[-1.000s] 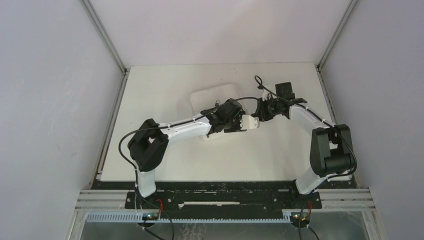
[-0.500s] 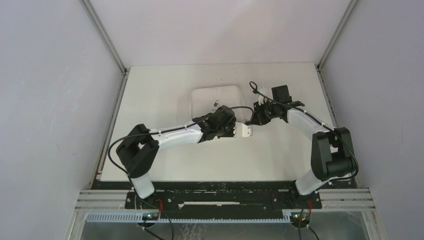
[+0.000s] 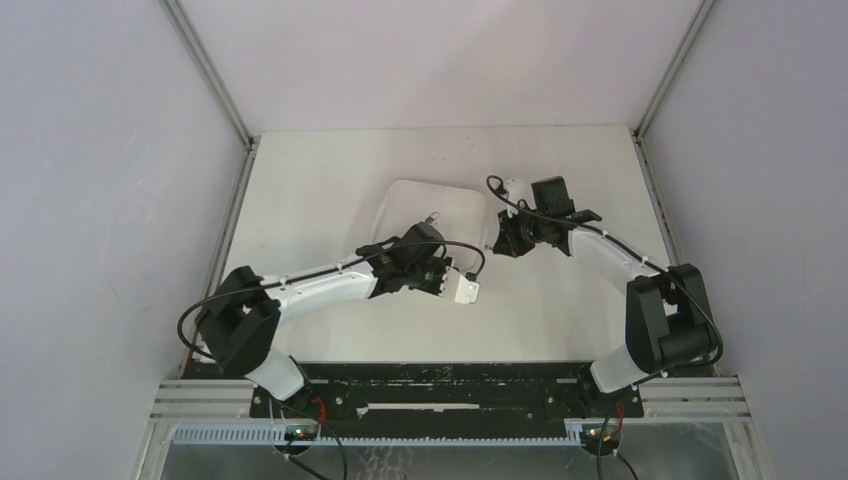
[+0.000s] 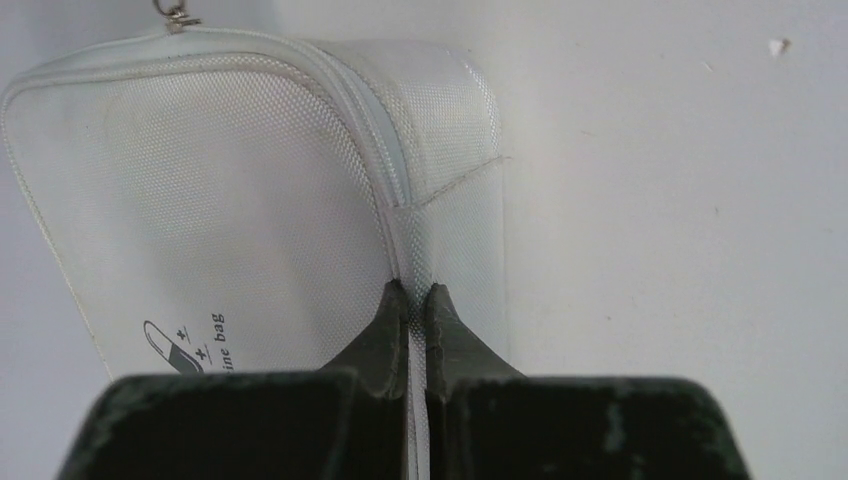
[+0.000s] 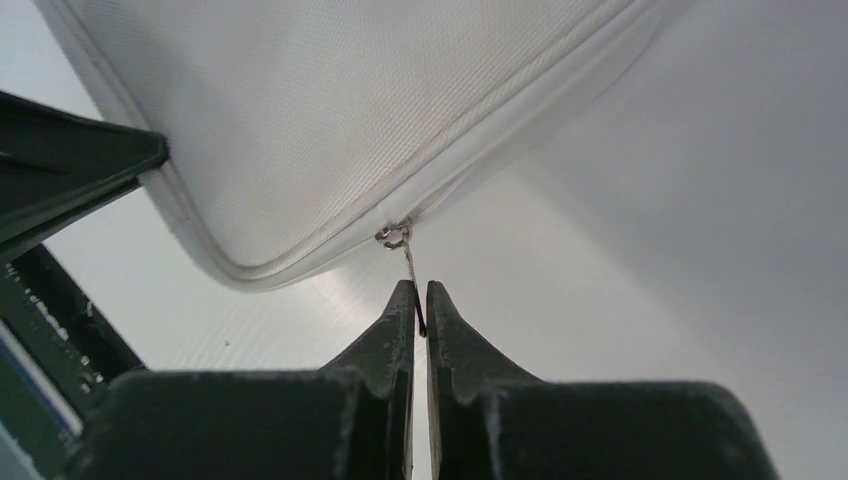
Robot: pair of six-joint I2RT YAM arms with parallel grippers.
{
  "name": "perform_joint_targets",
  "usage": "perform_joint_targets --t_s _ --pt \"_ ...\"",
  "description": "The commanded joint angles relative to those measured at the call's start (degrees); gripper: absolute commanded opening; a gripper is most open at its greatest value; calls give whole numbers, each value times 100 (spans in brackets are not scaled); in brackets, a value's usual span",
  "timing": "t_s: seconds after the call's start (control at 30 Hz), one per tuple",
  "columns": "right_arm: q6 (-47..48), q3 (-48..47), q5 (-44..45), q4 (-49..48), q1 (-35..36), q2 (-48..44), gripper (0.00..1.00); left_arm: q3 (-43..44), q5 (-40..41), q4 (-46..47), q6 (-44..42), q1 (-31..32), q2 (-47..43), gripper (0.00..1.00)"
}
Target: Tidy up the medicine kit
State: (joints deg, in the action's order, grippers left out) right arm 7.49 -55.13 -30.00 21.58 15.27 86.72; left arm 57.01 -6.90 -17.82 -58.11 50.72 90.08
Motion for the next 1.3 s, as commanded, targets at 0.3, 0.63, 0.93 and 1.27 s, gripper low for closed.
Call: perform_joint_targets --t_s 0.3,0.63,0.93,1.27 --pt "-206 -282 999 -721 63 104 0 -782 -511 -1505 -574 -616 -1105 13" --pt "-299 -56 202 -783 89 30 0 -314 -715 393 2328 -224 -1209 66" --pt "-359 -24 85 -799 64 -12 0 528 195 861 3457 367 -230 80" --pt "-314 -24 83 -693 11 -38 0 1043 1317 668 3186 562 686 74"
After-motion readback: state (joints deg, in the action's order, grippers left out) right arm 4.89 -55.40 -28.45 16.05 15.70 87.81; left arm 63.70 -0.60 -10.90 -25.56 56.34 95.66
